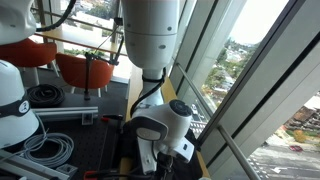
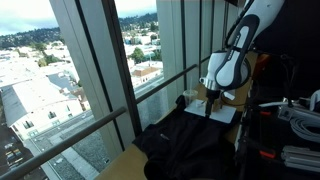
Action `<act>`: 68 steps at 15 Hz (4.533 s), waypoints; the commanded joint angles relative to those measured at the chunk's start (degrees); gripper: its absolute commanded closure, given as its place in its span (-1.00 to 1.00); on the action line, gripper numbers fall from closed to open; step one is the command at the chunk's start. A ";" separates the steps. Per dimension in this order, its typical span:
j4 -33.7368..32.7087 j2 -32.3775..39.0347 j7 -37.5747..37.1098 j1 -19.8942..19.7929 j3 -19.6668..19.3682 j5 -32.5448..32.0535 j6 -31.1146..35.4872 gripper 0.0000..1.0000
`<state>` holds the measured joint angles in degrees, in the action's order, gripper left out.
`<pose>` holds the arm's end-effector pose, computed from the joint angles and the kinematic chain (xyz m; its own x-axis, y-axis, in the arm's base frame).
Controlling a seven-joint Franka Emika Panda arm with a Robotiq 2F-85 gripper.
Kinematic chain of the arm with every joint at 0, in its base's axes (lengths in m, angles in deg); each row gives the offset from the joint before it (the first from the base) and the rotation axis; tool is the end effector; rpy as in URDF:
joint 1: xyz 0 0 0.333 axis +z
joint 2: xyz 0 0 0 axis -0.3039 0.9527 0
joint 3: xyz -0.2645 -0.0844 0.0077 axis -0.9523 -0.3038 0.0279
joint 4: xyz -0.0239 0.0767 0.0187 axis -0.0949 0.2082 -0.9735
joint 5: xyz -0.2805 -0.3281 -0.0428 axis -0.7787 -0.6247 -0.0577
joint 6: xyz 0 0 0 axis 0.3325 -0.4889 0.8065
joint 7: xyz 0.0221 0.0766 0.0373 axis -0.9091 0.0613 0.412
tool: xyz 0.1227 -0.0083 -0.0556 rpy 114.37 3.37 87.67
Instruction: Completely zip the fleece jacket up
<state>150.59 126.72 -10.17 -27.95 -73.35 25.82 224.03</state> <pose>0.5117 -0.0571 -0.0203 0.9729 0.1917 0.1292 0.1934 -0.9811 -0.0008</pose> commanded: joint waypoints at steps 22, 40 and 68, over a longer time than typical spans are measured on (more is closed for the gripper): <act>-11.09 10.14 -3.10 -4.93 4.68 -4.61 2.87 -1.00; -10.57 9.61 -6.38 -3.00 4.73 -3.91 3.26 -1.00; -9.67 9.27 -6.55 -4.15 3.18 -4.57 3.76 0.46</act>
<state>142.45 134.87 -16.33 -31.21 -69.73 23.24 226.88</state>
